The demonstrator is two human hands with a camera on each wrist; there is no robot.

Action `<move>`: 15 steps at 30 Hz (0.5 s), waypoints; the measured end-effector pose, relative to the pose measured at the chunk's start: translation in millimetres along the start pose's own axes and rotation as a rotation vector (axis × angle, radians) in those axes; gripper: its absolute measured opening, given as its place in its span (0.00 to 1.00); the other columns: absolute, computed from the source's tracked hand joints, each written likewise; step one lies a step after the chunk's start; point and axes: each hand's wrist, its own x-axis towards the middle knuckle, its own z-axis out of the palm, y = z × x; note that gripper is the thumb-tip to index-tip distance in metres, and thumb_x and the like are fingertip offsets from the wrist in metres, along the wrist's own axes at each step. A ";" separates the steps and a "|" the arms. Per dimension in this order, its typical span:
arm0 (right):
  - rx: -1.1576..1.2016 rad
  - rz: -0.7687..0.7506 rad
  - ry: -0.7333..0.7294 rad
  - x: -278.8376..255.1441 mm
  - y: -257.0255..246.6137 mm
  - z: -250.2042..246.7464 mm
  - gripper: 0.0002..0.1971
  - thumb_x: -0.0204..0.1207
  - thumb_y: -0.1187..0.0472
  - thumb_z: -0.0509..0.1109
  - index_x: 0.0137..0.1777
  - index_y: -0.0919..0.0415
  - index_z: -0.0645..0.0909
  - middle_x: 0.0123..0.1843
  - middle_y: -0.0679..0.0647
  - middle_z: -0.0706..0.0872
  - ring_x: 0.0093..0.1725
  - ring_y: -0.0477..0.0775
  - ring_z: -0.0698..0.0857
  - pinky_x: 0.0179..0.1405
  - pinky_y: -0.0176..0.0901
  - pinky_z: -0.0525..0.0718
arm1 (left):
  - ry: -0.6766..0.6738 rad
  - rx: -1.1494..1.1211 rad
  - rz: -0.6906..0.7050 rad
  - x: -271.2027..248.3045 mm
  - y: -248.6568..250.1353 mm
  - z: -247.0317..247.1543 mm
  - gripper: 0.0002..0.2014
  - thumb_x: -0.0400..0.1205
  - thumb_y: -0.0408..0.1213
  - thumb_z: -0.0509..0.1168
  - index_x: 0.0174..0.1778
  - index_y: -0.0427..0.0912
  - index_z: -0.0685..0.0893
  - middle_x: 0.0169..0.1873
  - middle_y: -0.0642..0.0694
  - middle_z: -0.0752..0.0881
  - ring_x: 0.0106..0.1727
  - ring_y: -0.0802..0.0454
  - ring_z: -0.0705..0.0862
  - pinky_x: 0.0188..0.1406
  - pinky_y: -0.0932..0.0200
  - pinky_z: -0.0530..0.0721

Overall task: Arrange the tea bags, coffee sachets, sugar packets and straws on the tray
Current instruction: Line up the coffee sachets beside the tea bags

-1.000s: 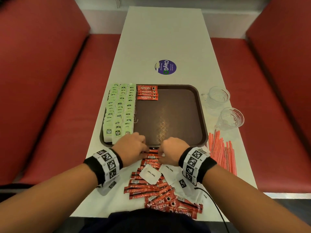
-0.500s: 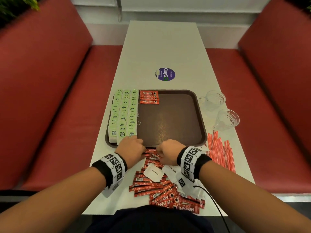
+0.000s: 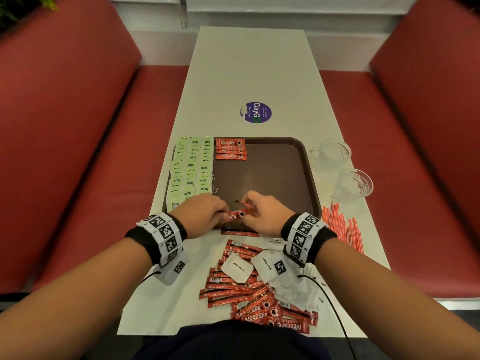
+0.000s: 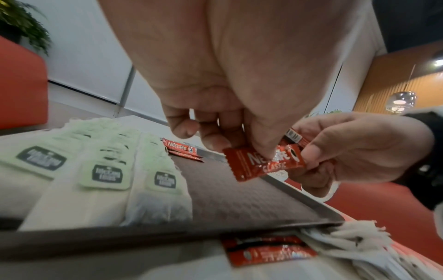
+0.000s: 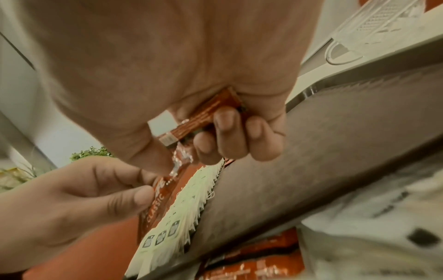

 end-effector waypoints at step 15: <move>0.085 -0.004 0.170 20.8 23.6 -15.7 0.05 0.80 0.54 0.68 0.46 0.55 0.81 0.38 0.51 0.86 0.38 0.52 0.84 0.42 0.54 0.85 | 0.163 -0.061 0.009 53.5 5.0 -12.8 0.07 0.82 0.48 0.69 0.54 0.55 0.88 0.40 0.60 0.82 0.46 0.57 0.76 0.48 0.56 0.75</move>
